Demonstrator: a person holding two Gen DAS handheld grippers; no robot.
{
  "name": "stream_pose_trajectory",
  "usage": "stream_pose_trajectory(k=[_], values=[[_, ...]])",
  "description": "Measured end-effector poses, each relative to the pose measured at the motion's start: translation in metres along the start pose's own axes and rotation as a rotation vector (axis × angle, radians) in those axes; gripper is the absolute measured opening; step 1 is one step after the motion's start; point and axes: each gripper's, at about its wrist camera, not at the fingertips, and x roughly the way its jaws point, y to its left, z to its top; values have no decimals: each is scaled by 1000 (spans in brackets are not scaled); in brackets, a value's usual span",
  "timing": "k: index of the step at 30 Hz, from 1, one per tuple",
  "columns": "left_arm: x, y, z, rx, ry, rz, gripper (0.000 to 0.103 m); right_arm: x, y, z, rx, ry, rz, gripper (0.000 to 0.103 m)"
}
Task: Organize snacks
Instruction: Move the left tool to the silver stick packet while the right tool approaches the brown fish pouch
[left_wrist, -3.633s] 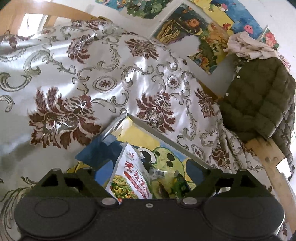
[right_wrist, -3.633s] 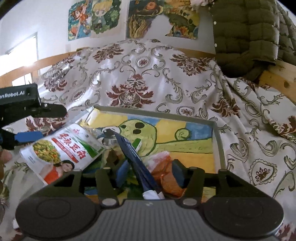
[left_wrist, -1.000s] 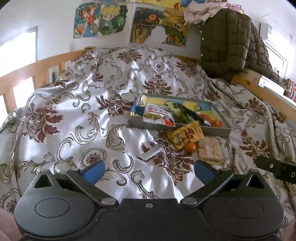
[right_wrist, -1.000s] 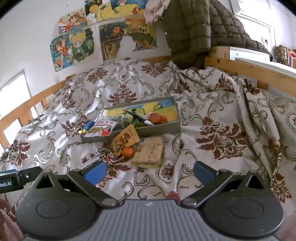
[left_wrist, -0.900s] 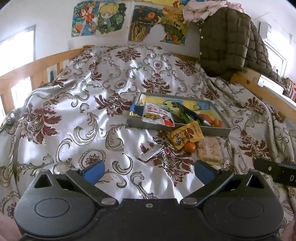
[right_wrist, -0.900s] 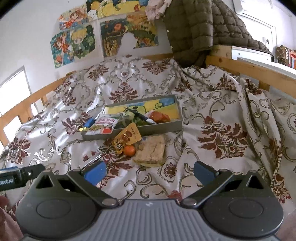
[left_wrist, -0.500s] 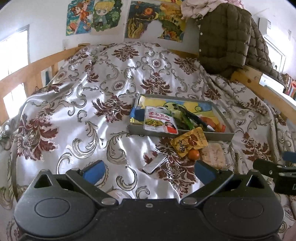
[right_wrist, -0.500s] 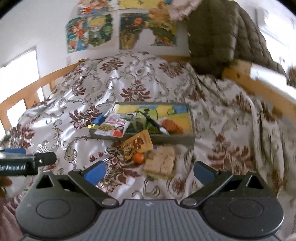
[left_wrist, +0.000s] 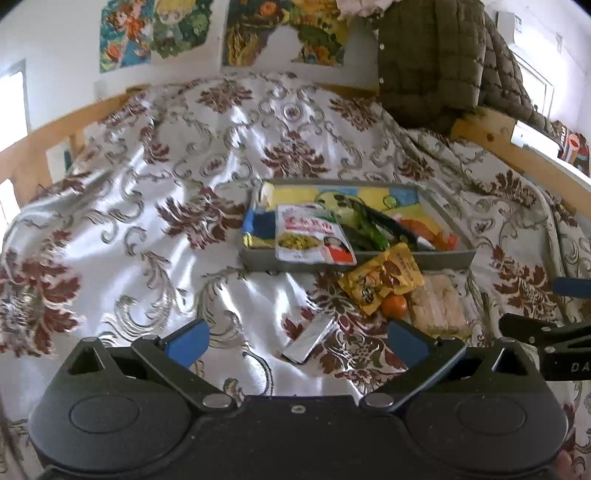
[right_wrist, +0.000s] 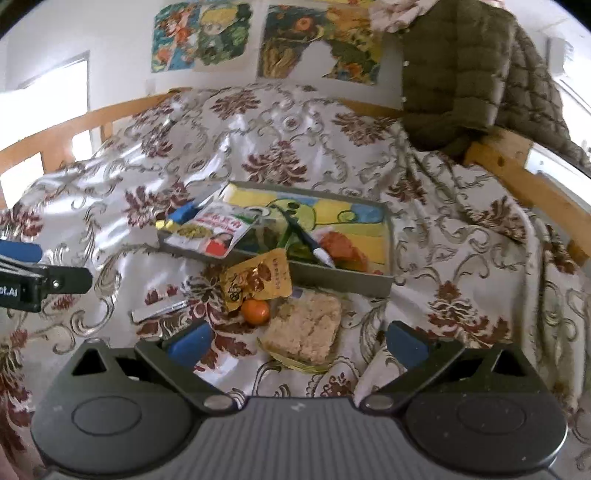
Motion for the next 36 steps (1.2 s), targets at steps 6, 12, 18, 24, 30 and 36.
stream_pose_trajectory(k=[6,12,18,24,30,36], values=[[33,0,-3,28,37,-15,102,27,-3,-1,-22,43,42,103],[62,-3,1,29,91,-32,102,45,-11,-1,-39,54,83,103],[82,-6,2,85,122,-30,102,65,-10,-2,-104,45,122,103],[95,-1,6,119,133,-22,102,81,-8,0,-134,34,208,102],[103,4,10,129,139,-22,102,98,-6,3,-124,56,270,99],[112,5,7,126,169,-23,102,117,0,3,-139,76,275,96]])
